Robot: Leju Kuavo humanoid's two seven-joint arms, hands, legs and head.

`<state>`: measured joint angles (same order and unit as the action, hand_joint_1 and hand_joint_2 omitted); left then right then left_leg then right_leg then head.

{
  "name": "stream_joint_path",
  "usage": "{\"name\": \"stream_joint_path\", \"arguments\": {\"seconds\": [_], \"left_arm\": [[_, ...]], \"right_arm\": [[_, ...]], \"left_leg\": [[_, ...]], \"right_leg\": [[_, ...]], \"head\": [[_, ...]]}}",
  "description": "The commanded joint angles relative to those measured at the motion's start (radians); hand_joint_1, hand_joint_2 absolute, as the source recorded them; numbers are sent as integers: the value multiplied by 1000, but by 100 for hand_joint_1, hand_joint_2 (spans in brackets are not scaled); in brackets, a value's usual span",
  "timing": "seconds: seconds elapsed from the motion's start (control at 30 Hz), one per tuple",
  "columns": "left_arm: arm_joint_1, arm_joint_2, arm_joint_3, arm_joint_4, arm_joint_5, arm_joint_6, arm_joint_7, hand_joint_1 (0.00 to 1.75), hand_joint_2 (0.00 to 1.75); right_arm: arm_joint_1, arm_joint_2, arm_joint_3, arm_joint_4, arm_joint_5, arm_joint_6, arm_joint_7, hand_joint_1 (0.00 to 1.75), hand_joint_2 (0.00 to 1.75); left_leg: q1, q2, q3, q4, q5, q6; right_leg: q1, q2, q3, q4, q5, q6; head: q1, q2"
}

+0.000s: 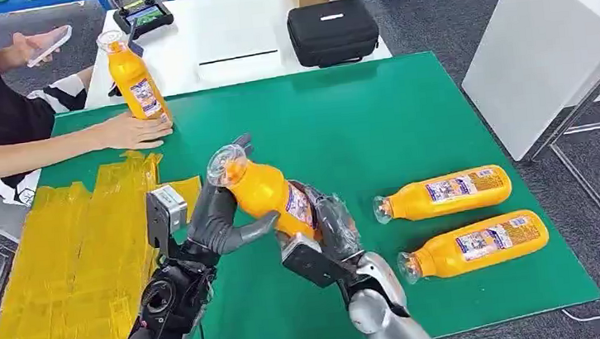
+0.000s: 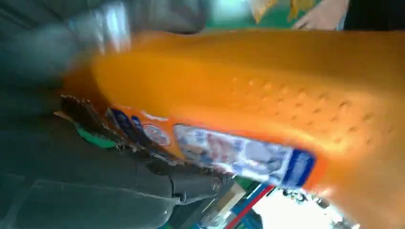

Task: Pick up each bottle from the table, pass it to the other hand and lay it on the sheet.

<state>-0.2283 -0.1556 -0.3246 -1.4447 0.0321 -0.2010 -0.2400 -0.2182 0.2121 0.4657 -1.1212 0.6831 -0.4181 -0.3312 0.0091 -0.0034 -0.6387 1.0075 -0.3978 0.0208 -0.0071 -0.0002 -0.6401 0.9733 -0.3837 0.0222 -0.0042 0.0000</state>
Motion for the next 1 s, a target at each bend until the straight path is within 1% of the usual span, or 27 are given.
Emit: {"name": "stream_joint_path", "arguments": {"seconds": [0.03,0.2,0.23,0.27,0.3,0.33,0.37,0.4,0.43,0.47,0.5,0.57,0.6,0.67,0.73,0.97,1.0], "left_arm": [[-33,35,-62,33,30,-16,16,0,175],[-34,36,-65,43,36,-18,15,0,175],[-31,35,-65,48,43,-21,16,0,175],[-28,32,-65,58,52,-26,16,0,175],[-27,31,-66,64,59,-31,16,0,175],[-30,29,-69,82,66,-39,16,0,175],[-36,26,-74,102,67,-40,16,0,175],[-39,25,-76,112,71,-41,15,168,175],[-46,23,-78,131,76,-43,13,175,175],[-53,20,-79,143,82,-42,9,175,175],[-57,19,-78,146,84,-42,9,175,175],[-67,17,-78,149,92,-40,9,175,175],[-69,17,-76,147,97,-39,12,175,175],[-66,20,-74,141,102,-35,15,175,175],[-59,21,-72,134,107,-31,17,175,175],[-52,24,-70,132,111,-27,17,175,175],[-52,24,-70,132,111,-27,17,175,175]], "right_arm": [[-75,14,134,177,65,-9,8,175,175],[-75,12,138,179,66,-13,7,175,175],[-72,9,143,176,68,-23,0,175,175],[-66,7,149,173,69,-40,-12,175,175],[-65,7,152,173,66,-47,-17,175,175],[-71,1,162,178,56,-64,-28,175,175],[-75,-1,166,180,46,-75,-37,175,175],[-76,0,167,180,41,-77,-39,175,175],[-78,-1,169,178,34,-82,-42,175,175],[-82,-1,171,175,28,-83,-39,175,175],[-84,-1,170,172,26,-85,-37,175,175],[-90,-1,171,164,17,-84,-31,175,175],[-92,-2,171,161,14,-83,-28,175,175],[-88,1,172,155,8,-84,-25,175,175],[-84,0,178,147,5,-84,-23,175,175],[-83,0,181,150,-1,-88,-25,175,175],[-83,0,181,150,-1,-88,-25,175,175]], "left_leg": [[0,1,6,0,-2,-1],[0,0,3,0,-1,0],[0,1,5,0,-2,-1],[0,1,3,-1,-1,0],[0,1,7,0,-3,-1],[0,0,4,-1,-2,0],[0,0,6,-1,-2,-1],[0,-1,4,-1,-1,0],[0,-1,7,-1,-2,-1],[0,-1,5,-1,-1,-1],[0,-1,7,0,-3,-1],[0,-1,3,0,-1,0],[0,-1,5,0,-2,-1],[0,0,1,0,0,0],[0,0,5,0,-2,-1],[0,0,3,-1,-1,0],[0,1,7,0,-3,-1]], "right_leg": [[1,1,6,0,-2,-1],[0,0,3,0,-1,0],[0,1,5,0,-2,0],[0,0,3,-1,-1,0],[0,1,6,0,-3,0],[0,0,4,-1,-2,0],[0,-1,6,-1,-2,0],[0,-1,4,-1,-1,0],[0,-2,7,-1,-3,-1],[0,-1,5,-1,-2,0],[0,-1,7,0,-3,-1],[0,-1,3,0,-1,0],[0,-1,5,0,-2,0],[0,-1,1,0,-1,0],[0,-1,5,0,-3,-1],[0,0,2,0,-1,0],[0,0,6,0,-3,-1]], "head": [[0,0],[0,0],[0,0],[0,0],[0,0],[0,0],[0,0],[0,0],[0,0],[0,0],[0,0],[0,0],[0,0],[0,0],[0,0],[0,0],[0,0]]}}
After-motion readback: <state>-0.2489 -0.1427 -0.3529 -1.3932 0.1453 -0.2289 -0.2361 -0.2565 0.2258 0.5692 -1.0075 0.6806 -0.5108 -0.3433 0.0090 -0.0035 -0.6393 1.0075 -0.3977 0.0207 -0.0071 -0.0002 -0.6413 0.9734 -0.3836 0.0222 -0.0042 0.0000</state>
